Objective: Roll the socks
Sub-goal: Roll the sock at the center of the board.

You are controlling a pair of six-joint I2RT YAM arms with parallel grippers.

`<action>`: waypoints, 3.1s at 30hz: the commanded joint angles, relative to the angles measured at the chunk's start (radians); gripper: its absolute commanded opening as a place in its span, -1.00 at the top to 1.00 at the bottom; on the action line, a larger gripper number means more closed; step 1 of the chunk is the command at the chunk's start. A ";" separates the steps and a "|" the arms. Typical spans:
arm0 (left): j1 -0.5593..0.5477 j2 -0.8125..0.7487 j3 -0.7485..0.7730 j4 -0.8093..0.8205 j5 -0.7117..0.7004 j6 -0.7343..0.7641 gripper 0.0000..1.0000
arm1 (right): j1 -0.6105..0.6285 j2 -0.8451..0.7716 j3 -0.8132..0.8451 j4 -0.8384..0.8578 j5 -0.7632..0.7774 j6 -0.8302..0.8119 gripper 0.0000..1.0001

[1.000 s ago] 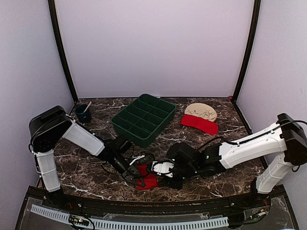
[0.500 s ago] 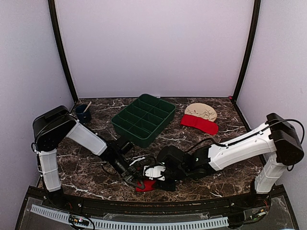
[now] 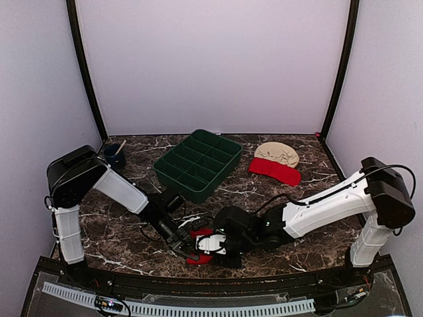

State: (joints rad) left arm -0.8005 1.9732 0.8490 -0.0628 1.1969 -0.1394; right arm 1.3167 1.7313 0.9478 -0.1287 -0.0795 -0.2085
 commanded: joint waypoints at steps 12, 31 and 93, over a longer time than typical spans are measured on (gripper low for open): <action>-0.001 0.041 0.001 -0.069 0.022 0.040 0.84 | 0.003 0.066 0.041 0.043 0.023 -0.024 0.29; -0.004 -0.026 -0.007 -0.135 -0.148 0.023 0.56 | -0.032 0.086 0.040 0.018 -0.071 -0.009 0.88; -0.233 -0.819 -0.325 0.031 -1.248 -0.198 0.35 | -0.204 0.251 0.234 -0.235 -0.551 0.117 0.92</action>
State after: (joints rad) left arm -1.0145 1.2175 0.5732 -0.1040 0.0139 -0.3157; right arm 1.1229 1.9659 1.1790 -0.3462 -0.5808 -0.1135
